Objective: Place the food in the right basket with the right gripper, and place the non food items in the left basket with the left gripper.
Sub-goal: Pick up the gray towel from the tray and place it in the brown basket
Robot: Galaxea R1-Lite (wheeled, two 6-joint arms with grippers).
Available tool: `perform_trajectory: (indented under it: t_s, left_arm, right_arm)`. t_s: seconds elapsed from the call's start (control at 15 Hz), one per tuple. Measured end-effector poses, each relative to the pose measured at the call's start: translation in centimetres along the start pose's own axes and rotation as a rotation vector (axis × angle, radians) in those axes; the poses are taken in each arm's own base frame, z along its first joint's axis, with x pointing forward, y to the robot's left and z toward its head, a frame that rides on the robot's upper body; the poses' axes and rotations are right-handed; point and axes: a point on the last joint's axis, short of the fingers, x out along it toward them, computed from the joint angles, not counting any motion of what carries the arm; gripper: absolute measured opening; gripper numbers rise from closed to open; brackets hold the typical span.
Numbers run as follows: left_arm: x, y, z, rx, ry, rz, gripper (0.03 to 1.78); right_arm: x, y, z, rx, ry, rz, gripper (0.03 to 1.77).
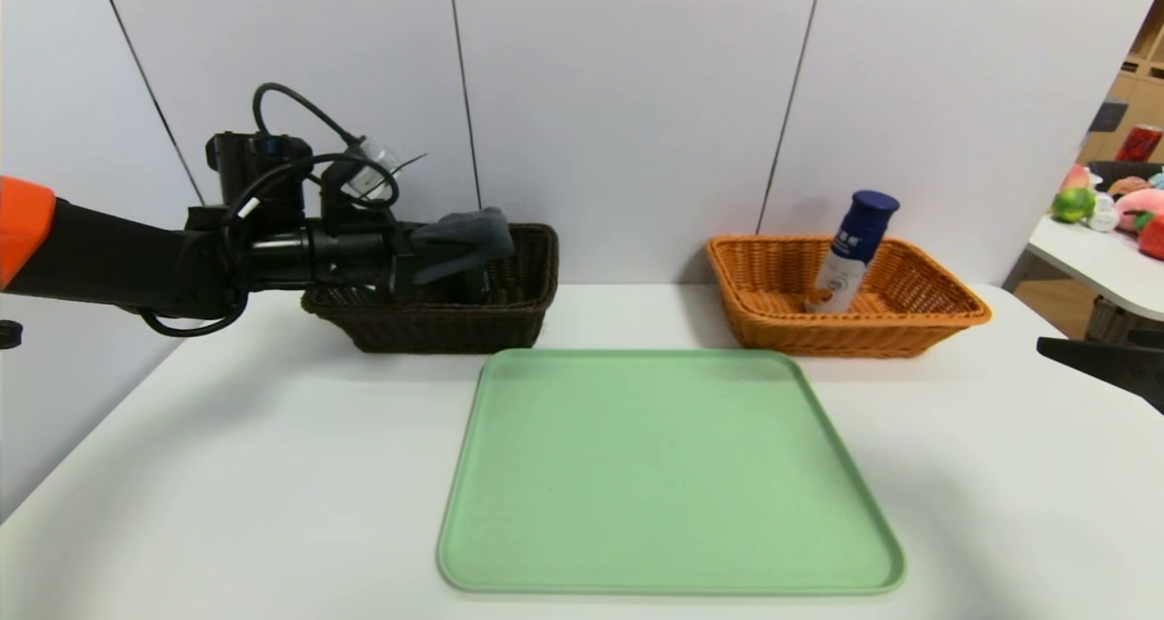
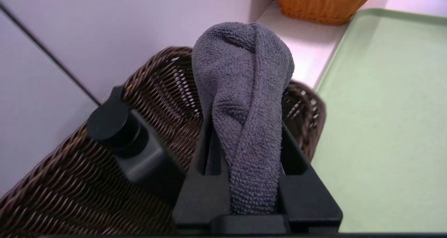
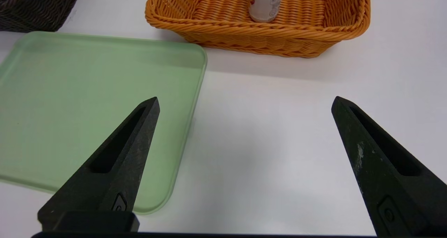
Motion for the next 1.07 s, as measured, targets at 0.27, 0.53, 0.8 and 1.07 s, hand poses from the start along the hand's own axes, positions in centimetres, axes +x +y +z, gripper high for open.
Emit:
perform_trajectory:
  t_s: [0.27,0.53,0.8,1.07]
  left_arm:
    - [-0.2,0.7,-1.4,0.068,0.037,0.004,0.31]
    - [-0.1,0.9,-2.2,0.097,0.061,-0.002,0.31]
    - [0.3,1.5,-2.6,0.1,0.06,0.003,0.31]
    - [1.3,2.8,-2.6,0.126,0.04,0.013,0.31]
  right_arm:
    - [0.0,0.0,-0.2,0.003,0.006,0.001,1.7]
    - [0.0,0.0,-0.6,0.006,0.014,0.002,1.7]
    - [0.2,0.1,-1.0,0.009,0.024,0.006,1.7]
    - [0.3,0.2,-1.2,0.01,0.031,0.011,1.7]
